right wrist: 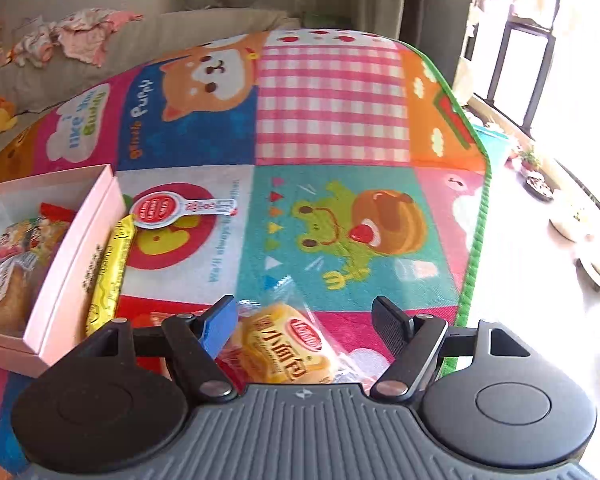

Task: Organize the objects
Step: 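Withdraw the right tool from the box toward the wrapped bread bun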

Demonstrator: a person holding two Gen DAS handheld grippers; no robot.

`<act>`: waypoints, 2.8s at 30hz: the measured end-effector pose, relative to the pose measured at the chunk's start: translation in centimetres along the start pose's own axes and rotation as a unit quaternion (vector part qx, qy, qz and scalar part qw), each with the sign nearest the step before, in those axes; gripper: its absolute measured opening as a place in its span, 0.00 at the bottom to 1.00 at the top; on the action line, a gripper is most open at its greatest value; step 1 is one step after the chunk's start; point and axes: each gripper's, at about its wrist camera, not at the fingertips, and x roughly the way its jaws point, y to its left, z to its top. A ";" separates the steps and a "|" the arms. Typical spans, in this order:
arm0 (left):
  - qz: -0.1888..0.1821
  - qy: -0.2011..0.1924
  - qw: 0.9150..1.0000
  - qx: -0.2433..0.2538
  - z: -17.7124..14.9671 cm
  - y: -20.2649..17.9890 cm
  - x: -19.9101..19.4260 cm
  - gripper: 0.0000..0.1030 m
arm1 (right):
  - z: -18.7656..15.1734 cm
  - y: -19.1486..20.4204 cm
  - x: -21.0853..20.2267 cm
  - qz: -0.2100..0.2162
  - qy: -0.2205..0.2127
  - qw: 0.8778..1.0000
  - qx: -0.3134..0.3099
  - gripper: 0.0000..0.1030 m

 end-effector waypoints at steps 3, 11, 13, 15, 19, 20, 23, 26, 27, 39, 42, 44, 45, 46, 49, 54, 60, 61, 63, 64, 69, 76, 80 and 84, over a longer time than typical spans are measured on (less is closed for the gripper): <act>0.003 0.001 1.000 0.001 0.0 -0.1 0.0 0.18 | -0.4 -2.7 1.8 -0.014 0.010 0.998 0.053 0.72; 0.011 0.002 1.000 0.000 0.0 -0.4 0.1 0.18 | -1.5 -4.2 3.8 0.007 0.022 0.996 0.084 0.65; 0.012 0.002 1.000 0.002 0.0 -0.5 0.1 0.18 | -1.7 -4.1 3.7 0.045 0.040 0.993 0.100 0.63; 0.011 0.002 1.000 0.003 0.0 -0.4 0.1 0.18 | -2.2 -3.9 3.4 0.073 0.052 0.990 0.113 0.63; 0.013 0.003 1.000 0.003 0.1 -0.5 0.1 0.18 | -2.1 -2.9 1.7 0.087 0.028 0.991 0.094 0.63; 0.013 0.002 1.000 0.003 0.0 -0.5 0.1 0.18 | -1.8 -2.9 1.4 0.081 0.017 0.993 0.090 0.63; 0.011 0.002 1.000 0.001 0.0 -0.4 0.2 0.18 | -0.7 -3.9 1.1 0.052 -0.009 0.994 0.097 0.65; 0.009 0.002 1.000 0.000 0.0 -0.3 0.2 0.18 | 0.2 -5.2 2.3 0.025 -0.017 0.992 0.120 0.66; 0.009 0.002 1.000 0.000 0.0 -0.3 0.2 0.18 | 0.4 -5.4 2.8 0.018 -0.016 0.992 0.124 0.66; 0.007 0.002 1.000 -0.003 -0.1 -0.2 0.1 0.18 | -1.3 -3.9 5.2 0.064 0.039 0.989 0.130 0.67; 0.006 0.001 1.000 -0.001 -0.1 -0.3 0.1 0.18 | -1.6 -3.3 4.7 0.080 0.044 0.988 0.122 0.67; 0.006 0.002 1.000 -0.002 -0.1 -0.3 0.1 0.18 | -1.9 -2.7 4.2 0.093 0.047 0.988 0.114 0.66; 0.006 0.002 1.000 -0.002 -0.1 -0.3 0.1 0.18 | -2.2 -2.3 3.9 0.096 0.048 0.988 0.110 0.66; 0.006 0.002 1.000 -0.002 -0.1 -0.3 0.1 0.18 | -2.4 -1.9 3.6 0.104 0.050 0.988 0.106 0.66; 0.008 0.002 1.000 -0.001 -0.1 -0.3 0.1 0.18 | -3.3 -0.9 2.3 0.143 0.059 0.983 0.098 0.66; 0.010 0.003 1.000 0.002 0.0 -0.4 0.1 0.18 | -3.7 0.6 -0.1 0.172 0.052 0.981 0.071 0.66; 0.014 0.009 1.000 0.007 0.2 -0.6 0.1 0.18 | 2.6 2.2 1.7 0.186 0.032 0.979 0.082 0.67; 0.015 0.009 1.000 0.008 0.2 -0.7 0.2 0.18 | 4.2 3.1 3.0 0.189 0.037 0.978 0.077 0.67; 0.018 0.010 1.000 0.007 0.2 -0.8 0.2 0.18 | 6.7 5.0 5.2 0.178 0.037 0.981 0.061 0.67; 0.019 0.010 1.000 0.006 0.2 -0.8 0.2 0.18 | 8.1 6.3 6.6 0.170 0.035 0.984 0.046 0.67; 0.014 0.012 1.000 0.002 0.3 -0.6 0.2 0.18 | 12.0 11.6 12.1 0.141 0.042 0.989 0.000 0.66; 0.013 0.004 1.000 -0.005 0.0 -0.5 0.2 0.18 | 10.7 11.7 14.5 0.149 0.095 0.984 0.002 0.59; 0.014 0.001 1.000 -0.008 -0.1 -0.5 0.1 0.18 | 7.9 9.9 12.4 0.153 0.109 0.982 -0.013 0.59; 0.015 0.001 1.000 -0.008 0.0 -0.5 0.1 0.18 | 4.8 7.6 9.6 0.161 0.119 0.979 -0.022 0.58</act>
